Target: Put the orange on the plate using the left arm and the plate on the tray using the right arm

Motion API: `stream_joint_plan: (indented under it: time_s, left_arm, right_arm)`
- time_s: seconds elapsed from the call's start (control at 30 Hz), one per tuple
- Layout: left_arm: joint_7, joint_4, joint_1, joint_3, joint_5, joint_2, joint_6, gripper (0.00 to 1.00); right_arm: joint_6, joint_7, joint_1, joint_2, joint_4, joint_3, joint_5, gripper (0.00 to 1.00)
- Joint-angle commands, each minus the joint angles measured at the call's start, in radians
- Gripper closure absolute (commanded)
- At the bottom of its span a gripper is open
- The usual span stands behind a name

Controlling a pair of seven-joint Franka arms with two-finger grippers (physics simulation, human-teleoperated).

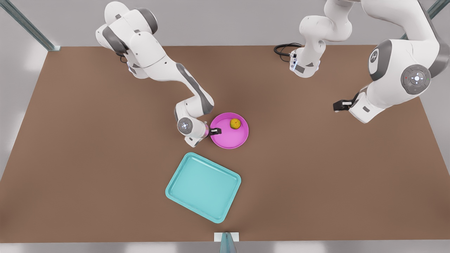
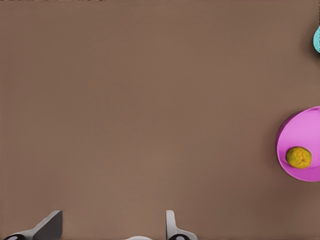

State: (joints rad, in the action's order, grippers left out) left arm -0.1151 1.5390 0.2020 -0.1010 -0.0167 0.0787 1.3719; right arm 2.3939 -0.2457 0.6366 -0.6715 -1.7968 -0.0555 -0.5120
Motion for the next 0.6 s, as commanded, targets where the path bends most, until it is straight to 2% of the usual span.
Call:
stream_joint_plan:
  time_s: [0.0,0.07,0.1,0.17,0.3,0.4,0.53,0.57]
  left_arm:
    - [0.092,0.0,0.001,-0.002,-0.002,0.0,0.012,0.0]
    - [0.091,-0.002,0.001,-0.002,-0.002,0.0,0.012,0.0]
    - [0.091,-0.002,0.001,-0.002,-0.002,0.0,0.012,0.0]
    - [0.086,-0.002,0.001,-0.002,-0.002,-0.002,0.013,0.0]
    - [0.087,-0.002,0.001,-0.002,-0.002,0.0,0.013,0.0]
    - [0.091,-0.002,-0.001,-0.002,-0.002,0.001,0.015,0.0]
    - [0.091,-0.002,-0.003,-0.002,-0.002,0.004,0.015,0.0]
    - [0.091,0.0,-0.003,-0.002,-0.002,0.004,0.015,0.0]
  right_arm:
    - [0.03,0.057,0.0,-0.008,0.008,-0.004,-0.005,0.0]
    - [0.028,0.057,0.0,-0.014,0.013,-0.012,-0.005,0.0]
    - [0.028,0.059,0.0,-0.014,0.013,-0.012,-0.005,0.05]
    - [0.028,0.059,0.0,-0.016,0.013,-0.021,-0.005,0.25]
    - [0.028,0.059,-0.002,-0.02,0.013,-0.027,-0.007,0.43]
    - [0.028,0.059,-0.003,-0.022,0.013,-0.027,-0.007,0.52]
    - [0.028,0.059,-0.003,-0.023,0.014,-0.035,-0.02,0.72]
    - [0.028,0.059,-0.003,-0.023,0.016,-0.036,-0.02,0.74]
